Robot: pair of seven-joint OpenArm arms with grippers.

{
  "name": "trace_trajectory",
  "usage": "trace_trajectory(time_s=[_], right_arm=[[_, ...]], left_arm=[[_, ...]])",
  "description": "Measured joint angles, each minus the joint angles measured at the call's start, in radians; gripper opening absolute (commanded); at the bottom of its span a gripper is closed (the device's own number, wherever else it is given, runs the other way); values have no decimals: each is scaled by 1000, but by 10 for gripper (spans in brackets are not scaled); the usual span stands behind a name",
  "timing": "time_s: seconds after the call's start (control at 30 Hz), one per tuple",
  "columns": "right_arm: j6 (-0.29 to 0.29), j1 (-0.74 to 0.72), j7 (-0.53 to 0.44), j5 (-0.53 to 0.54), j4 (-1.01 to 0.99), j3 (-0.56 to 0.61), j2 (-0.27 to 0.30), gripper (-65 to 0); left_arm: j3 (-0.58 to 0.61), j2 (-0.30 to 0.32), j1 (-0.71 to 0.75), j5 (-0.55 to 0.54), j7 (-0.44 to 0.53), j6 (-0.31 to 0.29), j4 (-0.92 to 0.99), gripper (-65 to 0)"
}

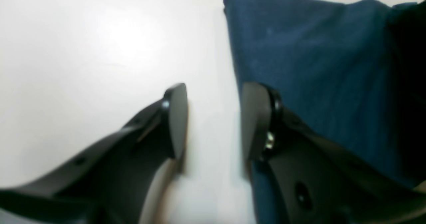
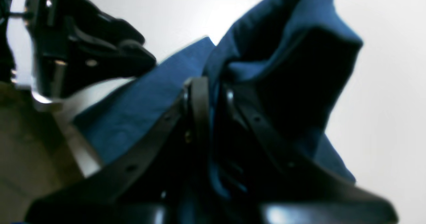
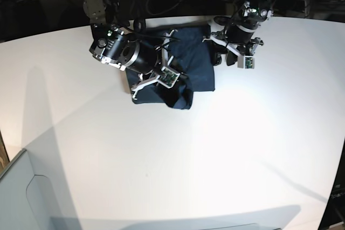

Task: Fold the T-shirt properly
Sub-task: 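Lift the strip end with the right gripper and fold it over the stack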

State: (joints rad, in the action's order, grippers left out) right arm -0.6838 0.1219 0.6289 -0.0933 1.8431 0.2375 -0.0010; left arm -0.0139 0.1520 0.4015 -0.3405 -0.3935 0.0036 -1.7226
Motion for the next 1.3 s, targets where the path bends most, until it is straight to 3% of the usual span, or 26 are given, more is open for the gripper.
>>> trace_trajectory(time_s=[0.2,0.47,0.73,0.93,1.3], right_arm=[[0,-45,-50,2,-77,88,-14,-648],[0,-97,-69,-6,-211,94,-46,-647],[0,-89,-79,-6,-217,95,-12,-647],[0,-87,-82,0,-216,98,54,-647],[0,-89,-87,0,-219,101,12,-643]], left_arm=[[1,0,0,0,0,3,0,-389],[3,0,3,0,0,4,0,-389],[-3,0,0,0,0,4,0,-389],[-3,1,0,0,0,4,0,-389],[-2,0,0,0,0,4,0,-389]])
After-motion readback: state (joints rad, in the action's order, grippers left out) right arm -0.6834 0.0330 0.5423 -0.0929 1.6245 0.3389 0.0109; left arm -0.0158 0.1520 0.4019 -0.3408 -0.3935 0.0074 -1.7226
